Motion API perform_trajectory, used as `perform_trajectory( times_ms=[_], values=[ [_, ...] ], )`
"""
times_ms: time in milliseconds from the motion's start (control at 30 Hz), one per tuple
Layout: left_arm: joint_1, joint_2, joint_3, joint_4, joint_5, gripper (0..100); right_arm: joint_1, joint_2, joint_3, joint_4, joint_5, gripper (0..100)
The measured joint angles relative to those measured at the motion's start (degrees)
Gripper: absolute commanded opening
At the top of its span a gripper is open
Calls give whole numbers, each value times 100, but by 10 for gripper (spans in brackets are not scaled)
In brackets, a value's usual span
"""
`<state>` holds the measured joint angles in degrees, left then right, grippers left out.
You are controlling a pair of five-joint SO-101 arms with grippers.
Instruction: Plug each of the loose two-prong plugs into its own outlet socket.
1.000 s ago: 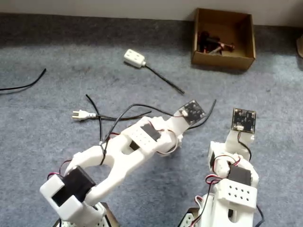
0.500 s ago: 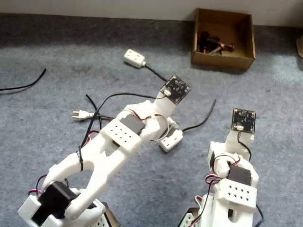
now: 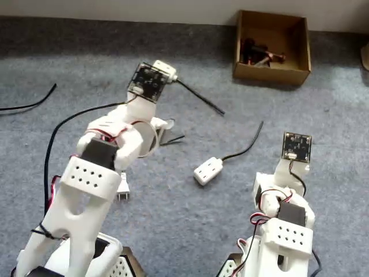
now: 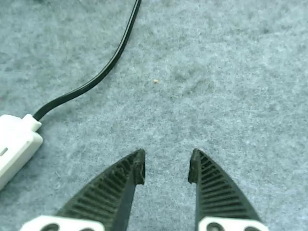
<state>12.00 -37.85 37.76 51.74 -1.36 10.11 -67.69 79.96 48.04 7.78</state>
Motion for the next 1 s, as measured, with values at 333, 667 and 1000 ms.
perform_trajectory(
  times_ms=[333,667,1000],
  values=[
    [-1354,-800,0,862,-141,199,0,0,0,0,0,154],
    [-2435,-1415,651,1495,-369,68,0,0,0,0,0,154],
    [-3886,-3341,2198,1495,-369,66,0,0,0,0,0,154]
  ],
)
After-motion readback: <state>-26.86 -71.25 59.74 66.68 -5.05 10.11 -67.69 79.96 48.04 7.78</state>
